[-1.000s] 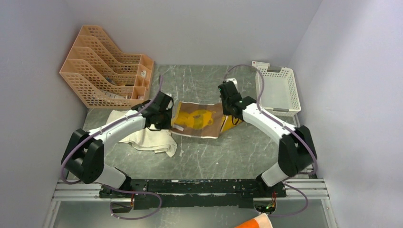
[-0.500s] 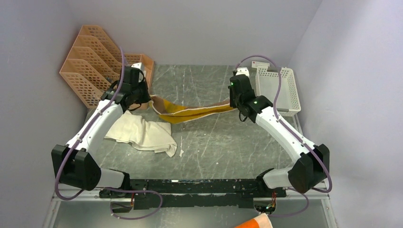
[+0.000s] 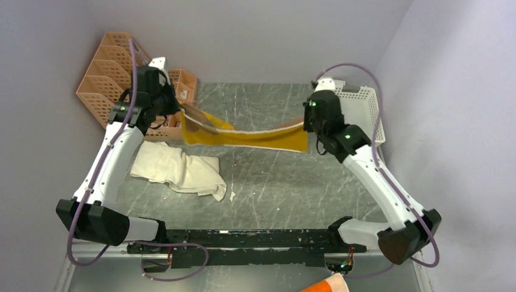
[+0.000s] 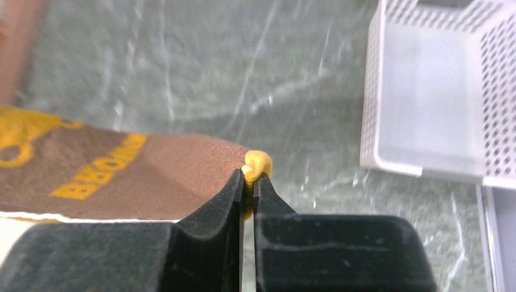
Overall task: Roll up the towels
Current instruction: Flatten out the towel at the center of the board.
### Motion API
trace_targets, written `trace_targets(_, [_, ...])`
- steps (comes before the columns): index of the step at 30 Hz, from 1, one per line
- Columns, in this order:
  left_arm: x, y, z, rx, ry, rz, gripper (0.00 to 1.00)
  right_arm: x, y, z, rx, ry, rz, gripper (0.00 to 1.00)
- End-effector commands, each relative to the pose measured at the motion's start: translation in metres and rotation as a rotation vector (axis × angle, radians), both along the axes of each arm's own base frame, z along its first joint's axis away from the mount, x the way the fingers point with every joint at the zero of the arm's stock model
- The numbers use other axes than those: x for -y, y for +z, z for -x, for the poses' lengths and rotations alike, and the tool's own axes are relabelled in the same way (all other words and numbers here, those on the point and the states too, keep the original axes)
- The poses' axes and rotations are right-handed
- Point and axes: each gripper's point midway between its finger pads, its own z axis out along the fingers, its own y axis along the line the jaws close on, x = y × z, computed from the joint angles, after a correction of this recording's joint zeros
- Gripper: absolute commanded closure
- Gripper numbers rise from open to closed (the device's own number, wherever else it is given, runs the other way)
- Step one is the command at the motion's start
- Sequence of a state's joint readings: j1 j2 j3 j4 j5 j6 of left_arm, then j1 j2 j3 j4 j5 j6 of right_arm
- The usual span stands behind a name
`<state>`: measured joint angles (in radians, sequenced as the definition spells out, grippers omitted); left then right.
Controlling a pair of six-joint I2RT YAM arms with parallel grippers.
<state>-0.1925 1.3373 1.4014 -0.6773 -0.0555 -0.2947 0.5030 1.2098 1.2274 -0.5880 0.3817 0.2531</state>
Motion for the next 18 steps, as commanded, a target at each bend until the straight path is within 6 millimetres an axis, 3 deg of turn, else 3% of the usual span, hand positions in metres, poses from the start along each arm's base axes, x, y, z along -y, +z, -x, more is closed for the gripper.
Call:
trace_targets(1, [-0.008,0.074,-0.004,0.154,0.002,0.005,0.93,0.020,0.109,0.005,0.263,-0.056,-0.074,1.00])
trace_targets(5, [-0.004,0.107,0.014,0.227,-0.020,0.053,0.93,0.035,0.160,0.032,0.396,-0.069,-0.162,1.00])
trace_targets(8, [-0.001,0.107,0.035,0.226,-0.040,0.082,0.93,0.042,0.175,0.053,0.443,-0.059,-0.208,1.00])
trace_targets(13, [-0.012,0.097,0.068,0.219,-0.002,0.077,0.93,0.044,0.169,0.078,0.481,-0.001,-0.260,1.00])
trace_targets(18, [-0.016,0.085,0.072,0.200,0.006,0.056,0.93,0.044,0.141,0.073,0.470,-0.027,-0.276,1.00])
